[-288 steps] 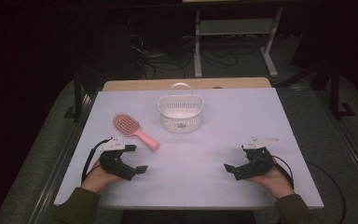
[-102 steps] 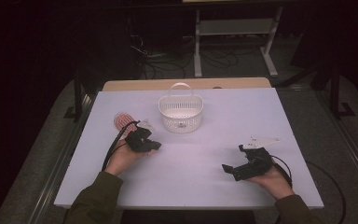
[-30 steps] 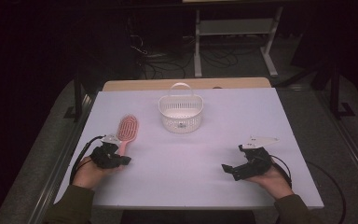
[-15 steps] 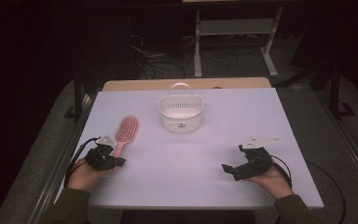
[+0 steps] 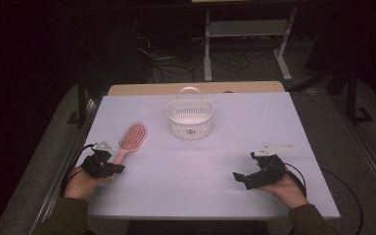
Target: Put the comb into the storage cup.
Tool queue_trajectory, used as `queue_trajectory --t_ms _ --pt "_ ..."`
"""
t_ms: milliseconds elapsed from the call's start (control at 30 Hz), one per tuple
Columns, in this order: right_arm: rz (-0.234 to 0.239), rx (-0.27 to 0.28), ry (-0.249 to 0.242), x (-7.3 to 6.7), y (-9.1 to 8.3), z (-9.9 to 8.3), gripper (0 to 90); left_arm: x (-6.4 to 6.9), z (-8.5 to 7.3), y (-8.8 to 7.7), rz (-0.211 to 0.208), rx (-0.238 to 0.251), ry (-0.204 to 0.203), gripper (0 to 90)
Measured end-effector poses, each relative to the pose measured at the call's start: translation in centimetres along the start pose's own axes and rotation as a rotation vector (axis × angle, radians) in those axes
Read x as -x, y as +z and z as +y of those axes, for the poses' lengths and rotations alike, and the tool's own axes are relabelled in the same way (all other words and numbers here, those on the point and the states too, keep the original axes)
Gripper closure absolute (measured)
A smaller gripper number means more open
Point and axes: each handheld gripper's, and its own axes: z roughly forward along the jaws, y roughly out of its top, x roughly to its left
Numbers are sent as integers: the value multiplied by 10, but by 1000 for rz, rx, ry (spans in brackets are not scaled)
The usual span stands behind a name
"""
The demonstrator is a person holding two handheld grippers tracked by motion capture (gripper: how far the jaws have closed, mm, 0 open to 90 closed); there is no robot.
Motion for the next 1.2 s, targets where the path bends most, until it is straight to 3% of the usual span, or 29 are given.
queue_trajectory --t_ms 400,667,867,1200 --pt "1 -2 1 0 0 0 0 -8 -5 -3 39 -15 -12 900" --pt "1 -5 -3 -1 1 0 0 -7 -3 -4 24 2 -9 900" --pt "0 -5 -6 -1 1 0 0 -2 2 -8 -19 71 -3 894" --pt "3 -7 -9 -1 2 0 0 19 18 -9 -115 196 38 703"
